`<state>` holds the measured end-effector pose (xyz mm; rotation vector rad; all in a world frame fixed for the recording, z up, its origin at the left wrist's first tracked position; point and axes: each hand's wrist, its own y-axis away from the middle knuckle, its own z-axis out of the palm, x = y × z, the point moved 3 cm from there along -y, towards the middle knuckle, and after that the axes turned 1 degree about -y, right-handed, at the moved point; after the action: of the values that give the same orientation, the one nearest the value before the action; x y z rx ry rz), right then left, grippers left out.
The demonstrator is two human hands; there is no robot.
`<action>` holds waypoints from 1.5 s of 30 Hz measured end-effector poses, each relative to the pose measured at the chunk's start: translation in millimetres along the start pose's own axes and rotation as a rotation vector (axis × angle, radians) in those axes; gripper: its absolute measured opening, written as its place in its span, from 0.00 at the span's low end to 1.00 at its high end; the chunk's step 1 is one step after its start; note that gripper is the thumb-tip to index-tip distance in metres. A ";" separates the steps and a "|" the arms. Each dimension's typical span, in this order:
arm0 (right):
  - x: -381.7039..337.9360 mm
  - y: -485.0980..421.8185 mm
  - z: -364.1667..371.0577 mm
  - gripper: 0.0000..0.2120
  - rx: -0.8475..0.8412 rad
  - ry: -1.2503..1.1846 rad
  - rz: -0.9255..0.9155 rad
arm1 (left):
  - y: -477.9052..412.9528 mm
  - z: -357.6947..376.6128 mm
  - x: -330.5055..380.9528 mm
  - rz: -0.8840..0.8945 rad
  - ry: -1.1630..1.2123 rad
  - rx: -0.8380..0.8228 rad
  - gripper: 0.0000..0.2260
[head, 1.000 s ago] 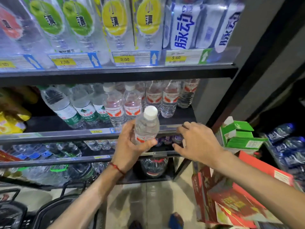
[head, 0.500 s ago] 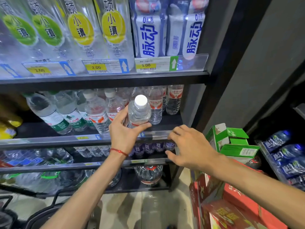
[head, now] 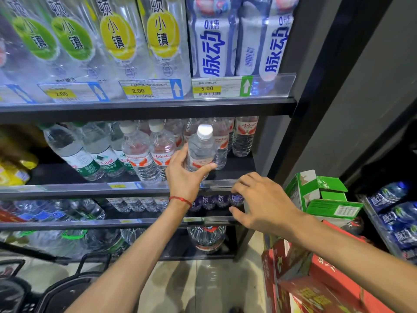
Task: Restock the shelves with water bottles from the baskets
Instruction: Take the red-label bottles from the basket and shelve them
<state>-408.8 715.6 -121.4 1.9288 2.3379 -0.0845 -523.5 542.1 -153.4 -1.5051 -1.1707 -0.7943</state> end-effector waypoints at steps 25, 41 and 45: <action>4.2 -5.7 12.0 0.26 -0.010 -0.056 -0.043 | 24.4 9.2 -1.7 -0.044 -0.109 0.310 0.30; 14.1 -8.2 20.0 0.23 -0.017 -0.091 -0.055 | 24.8 18.5 -1.7 -0.012 -0.124 0.386 0.30; 14.7 -8.4 25.8 0.21 -0.007 -0.087 -0.058 | 26.6 18.7 -0.3 -0.046 -0.068 0.450 0.32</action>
<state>-418.5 725.4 -149.0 1.8161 2.3347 -0.1619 -500.0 560.0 -166.9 -1.1408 -1.3352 -0.4691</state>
